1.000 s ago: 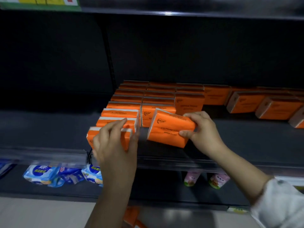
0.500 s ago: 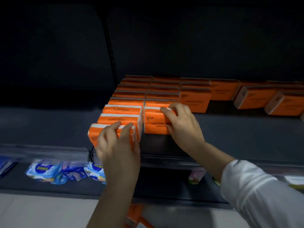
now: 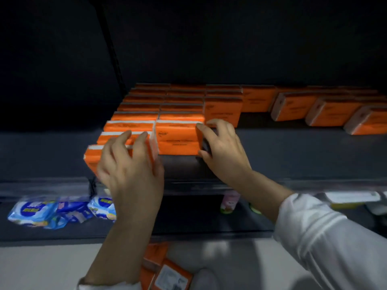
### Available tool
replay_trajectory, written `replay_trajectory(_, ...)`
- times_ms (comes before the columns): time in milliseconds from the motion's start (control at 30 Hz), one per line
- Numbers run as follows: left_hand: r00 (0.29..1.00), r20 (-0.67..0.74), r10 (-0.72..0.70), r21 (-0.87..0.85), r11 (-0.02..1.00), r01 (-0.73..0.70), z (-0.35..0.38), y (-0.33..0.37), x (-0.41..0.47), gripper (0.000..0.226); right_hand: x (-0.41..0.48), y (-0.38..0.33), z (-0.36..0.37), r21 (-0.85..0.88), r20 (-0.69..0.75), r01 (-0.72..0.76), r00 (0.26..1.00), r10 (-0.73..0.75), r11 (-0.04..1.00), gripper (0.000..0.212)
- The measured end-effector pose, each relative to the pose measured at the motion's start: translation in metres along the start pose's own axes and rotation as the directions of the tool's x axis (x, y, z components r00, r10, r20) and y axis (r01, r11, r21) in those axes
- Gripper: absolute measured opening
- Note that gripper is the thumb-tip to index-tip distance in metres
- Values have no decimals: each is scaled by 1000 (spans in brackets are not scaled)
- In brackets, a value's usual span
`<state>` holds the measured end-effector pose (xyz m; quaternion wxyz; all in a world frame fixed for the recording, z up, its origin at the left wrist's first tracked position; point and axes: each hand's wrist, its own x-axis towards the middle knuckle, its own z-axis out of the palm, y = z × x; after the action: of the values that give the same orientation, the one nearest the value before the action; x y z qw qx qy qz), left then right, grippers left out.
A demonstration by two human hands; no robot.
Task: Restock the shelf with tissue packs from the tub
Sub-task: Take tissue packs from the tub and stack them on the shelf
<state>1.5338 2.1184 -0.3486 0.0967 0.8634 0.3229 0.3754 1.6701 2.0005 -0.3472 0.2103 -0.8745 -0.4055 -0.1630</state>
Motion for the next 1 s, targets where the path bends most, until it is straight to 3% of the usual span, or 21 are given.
replay_trajectory(67, 990, 56, 128, -118, 986, -121, -4, 19, -8, 43, -30, 17, -15, 6, -5, -49, 999, 49, 999, 62)
replay_trajectory(133, 932, 157, 328, -212, 933, -292, 1, 43, -23, 34, -68, 39, -30, -8, 25, -128, 991, 128, 992, 60)
replay_trajectory(200, 820, 294, 491, -325, 858, -397, 9, 70, -45, 30, -110, 64, -45, -45, 85, -197, 976, 201, 979, 56)
replay_trajectory(300, 587, 438, 681, -465, 731, -500, 17, 109, -78, 25, -171, 103, -70, -106, 219, -295, 925, 311, 950, 49)
replay_trajectory(367, 453, 465, 761, -510, 648, -565, 24, 128, -93, 26, -203, 127, -87, -146, 305, -388, 857, 415, 910, 48)
replay_trajectory(433, 363, 514, 777, -525, 620, -583, 32, 147, -102, 27, -228, 147, -100, -153, 341, -496, 786, 517, 855, 47)
replay_trajectory(700, 259, 629, 733, -544, 653, -527, 63, 216, -136, 33, -305, 217, -129, -77, 215, -755, 625, 751, 651, 41)
replay_trajectory(833, 201, 633, 748, -574, 627, -527, 78, 243, -157, 36, -327, 258, -139, 3, 169, -877, 474, 864, 480, 49)
replay_trajectory(1000, 180, 619, 764, -608, 612, -506, 87, 276, -182, 37, -369, 307, -161, 32, 182, -968, 252, 950, 251, 58)
